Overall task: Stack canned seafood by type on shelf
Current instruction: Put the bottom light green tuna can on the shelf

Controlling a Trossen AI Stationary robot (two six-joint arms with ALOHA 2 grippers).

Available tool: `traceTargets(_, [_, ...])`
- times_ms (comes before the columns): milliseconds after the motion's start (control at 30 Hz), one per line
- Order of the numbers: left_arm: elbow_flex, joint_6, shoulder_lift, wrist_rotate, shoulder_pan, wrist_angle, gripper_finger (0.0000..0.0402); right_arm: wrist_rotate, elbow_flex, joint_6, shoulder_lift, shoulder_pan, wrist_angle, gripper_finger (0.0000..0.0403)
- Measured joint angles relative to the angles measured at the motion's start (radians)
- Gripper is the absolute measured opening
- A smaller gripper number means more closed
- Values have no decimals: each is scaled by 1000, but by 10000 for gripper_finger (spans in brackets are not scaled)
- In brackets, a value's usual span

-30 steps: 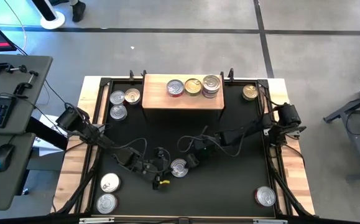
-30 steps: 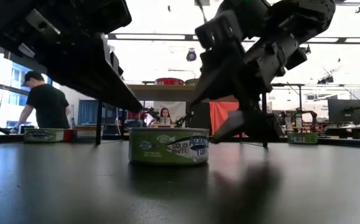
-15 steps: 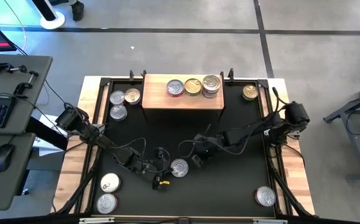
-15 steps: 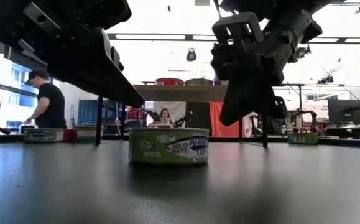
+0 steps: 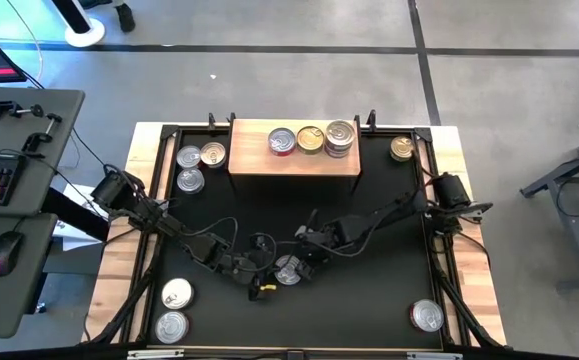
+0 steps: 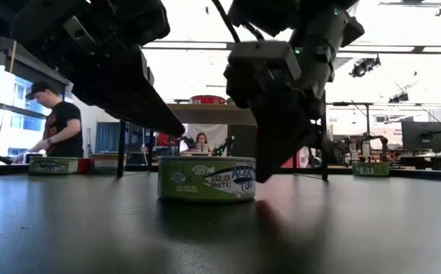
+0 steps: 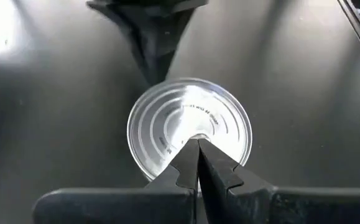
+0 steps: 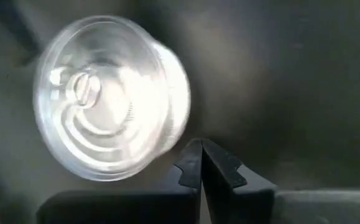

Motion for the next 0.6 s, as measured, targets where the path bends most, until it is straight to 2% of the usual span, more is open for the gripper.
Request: traceTargets(600, [4,-77,91,33,-2,53,0,12,-1,74,2,8,26,0])
